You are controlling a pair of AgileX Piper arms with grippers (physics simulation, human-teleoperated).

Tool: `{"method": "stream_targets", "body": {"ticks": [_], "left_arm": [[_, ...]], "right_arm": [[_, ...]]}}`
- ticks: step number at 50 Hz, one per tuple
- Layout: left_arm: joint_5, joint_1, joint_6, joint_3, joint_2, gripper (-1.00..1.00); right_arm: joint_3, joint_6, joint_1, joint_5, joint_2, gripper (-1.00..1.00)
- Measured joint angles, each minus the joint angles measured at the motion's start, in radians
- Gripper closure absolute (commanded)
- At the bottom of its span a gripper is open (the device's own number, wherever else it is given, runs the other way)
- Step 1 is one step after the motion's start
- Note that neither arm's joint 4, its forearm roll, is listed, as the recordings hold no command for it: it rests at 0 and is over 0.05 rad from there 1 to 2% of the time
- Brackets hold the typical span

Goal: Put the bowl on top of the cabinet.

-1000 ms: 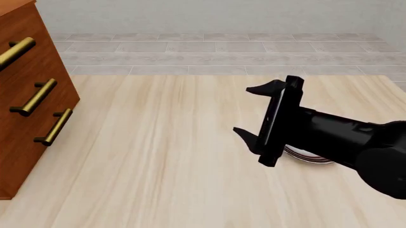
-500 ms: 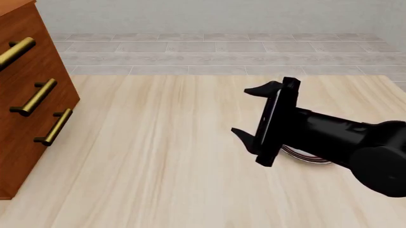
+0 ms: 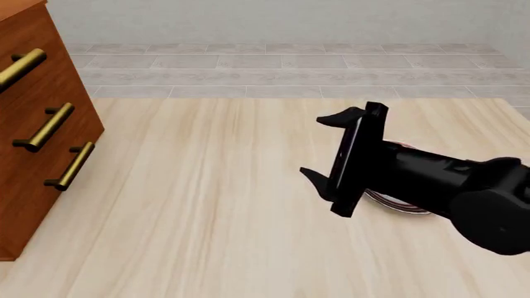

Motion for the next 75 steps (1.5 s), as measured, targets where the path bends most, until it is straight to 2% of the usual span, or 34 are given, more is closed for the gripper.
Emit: {"method": "stream_targets", "body": {"ticks": [8, 9, 33, 75], "left_arm": [[-0.007, 0.0, 0.007, 0.004, -0.001, 1.0], [-0.008, 0.0, 0.009, 0.005, -0.002, -1.0], [0.022, 0.003, 0.034, -0.033, 0.011, -1.0], [0.185, -0.006, -0.014, -0.23, -0.043, -1.0]], "right_arm": [[-0.002, 0.0, -0.002, 0.003, -0.001, -1.0], [-0.002, 0.0, -0.002, 0.003, -0.001, -1.0], [-0.002, 0.001, -0.004, 0.004, -0.001, -1.0], [0.031, 0.0, -0.002, 0.042, -0.101, -1.0]]}}
